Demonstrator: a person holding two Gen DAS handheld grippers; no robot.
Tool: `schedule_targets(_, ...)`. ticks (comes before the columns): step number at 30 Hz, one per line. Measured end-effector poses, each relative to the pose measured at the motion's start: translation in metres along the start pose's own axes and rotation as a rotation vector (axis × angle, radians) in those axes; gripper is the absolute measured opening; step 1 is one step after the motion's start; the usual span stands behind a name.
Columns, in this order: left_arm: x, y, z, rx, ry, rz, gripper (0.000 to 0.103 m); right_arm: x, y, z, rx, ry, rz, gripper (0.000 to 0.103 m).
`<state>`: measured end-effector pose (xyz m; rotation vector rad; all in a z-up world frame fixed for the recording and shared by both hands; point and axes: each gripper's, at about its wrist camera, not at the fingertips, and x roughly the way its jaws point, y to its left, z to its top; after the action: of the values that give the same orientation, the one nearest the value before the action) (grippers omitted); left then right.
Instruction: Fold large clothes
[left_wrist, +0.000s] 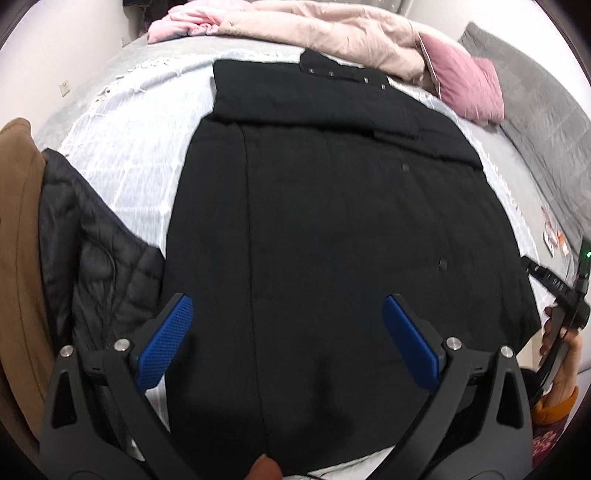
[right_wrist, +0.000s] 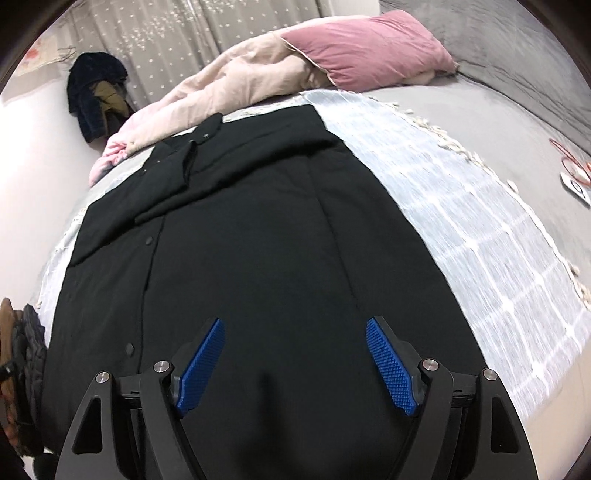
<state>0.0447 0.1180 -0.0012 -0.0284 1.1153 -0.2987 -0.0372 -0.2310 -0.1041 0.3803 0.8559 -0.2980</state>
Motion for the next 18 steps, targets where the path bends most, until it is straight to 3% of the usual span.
schedule_targets(6,0.014,0.000,-0.017,0.010,0.074,0.030,0.102,-0.018,-0.030,-0.009,0.054,0.003,-0.040,0.080)
schedule_targets(13,0.038,-0.004,-0.037,0.021,0.164,-0.003,0.102,-0.022,-0.080,-0.019,0.155,0.053,-0.096,0.080)
schedule_targets(18,0.057,-0.010,-0.052,0.048,0.206,0.061,0.102,-0.013,-0.105,-0.027,0.210,0.133,-0.081,0.080)
